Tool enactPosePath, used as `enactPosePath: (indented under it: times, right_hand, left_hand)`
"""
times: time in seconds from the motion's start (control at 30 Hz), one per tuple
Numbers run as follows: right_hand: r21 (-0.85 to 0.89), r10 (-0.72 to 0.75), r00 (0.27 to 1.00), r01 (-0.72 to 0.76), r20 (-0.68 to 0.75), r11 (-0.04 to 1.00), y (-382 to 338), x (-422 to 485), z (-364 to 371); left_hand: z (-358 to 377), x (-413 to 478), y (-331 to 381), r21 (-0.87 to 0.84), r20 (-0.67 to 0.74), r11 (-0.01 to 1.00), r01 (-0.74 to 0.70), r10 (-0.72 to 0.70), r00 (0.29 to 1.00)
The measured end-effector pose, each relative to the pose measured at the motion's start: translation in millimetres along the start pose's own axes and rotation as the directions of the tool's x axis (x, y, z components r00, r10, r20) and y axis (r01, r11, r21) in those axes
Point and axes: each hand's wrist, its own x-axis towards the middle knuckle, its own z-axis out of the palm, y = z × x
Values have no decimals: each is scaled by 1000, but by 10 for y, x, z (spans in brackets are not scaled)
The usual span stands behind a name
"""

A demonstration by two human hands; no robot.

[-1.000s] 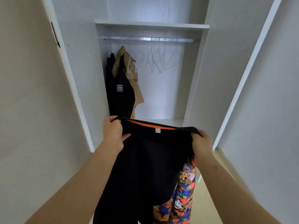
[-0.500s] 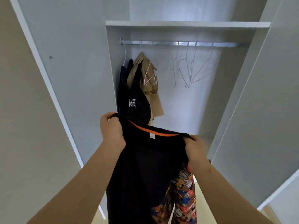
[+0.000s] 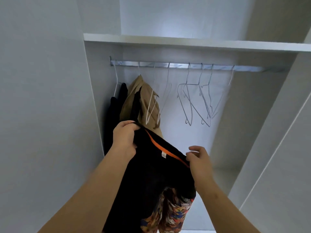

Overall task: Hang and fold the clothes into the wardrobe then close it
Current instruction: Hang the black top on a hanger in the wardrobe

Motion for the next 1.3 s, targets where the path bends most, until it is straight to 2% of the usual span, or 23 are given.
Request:
enactPosePath:
  times: [0.13,0.3,0.43,0.53,0.77,0.93,1.0,1.13,1.3]
  right_hand:
    - [-42,-73,997,73,-8,996,-146,327,293]
    - [-112,-172,980,183,104,977,-418,738,794]
    - [-124,-228,955,254,189,959,-563,1075,1270]
    - [-126,-224,949,255,223,959,-653,1363,1545]
    - [-52,38,968,-26,249,998,-775,2041,1833]
    - [132,230,855,-324,465,937,-790,2283,1932]
    - [169,243,872,-340,424,925,-781,2329,1913]
    - [40,115,966,-127,230,991,-768,2444,1810]
    - [45,18,982,-28,189,999,-877,2473,1731]
  left_hand:
    - [47,515,75,71,29,992,105,-107,994]
    - [-21,1102,103,28,-98,996,86,-83,992]
    - [-18,1439,163,42,-90,997,67,-63,994]
    - [45,1653,201,62,-83,997,51,-46,995]
    - [279,2108,301,133,-88,988,79,-67,994]
    - [319,2275,224,177,-79,975,134,-122,989]
    - [337,2315,211,174,-73,973,149,-138,988]
    - [385,2369,205,191,-67,967,169,-159,985]
    - [444,2369,187,239,-76,953,186,-173,982]
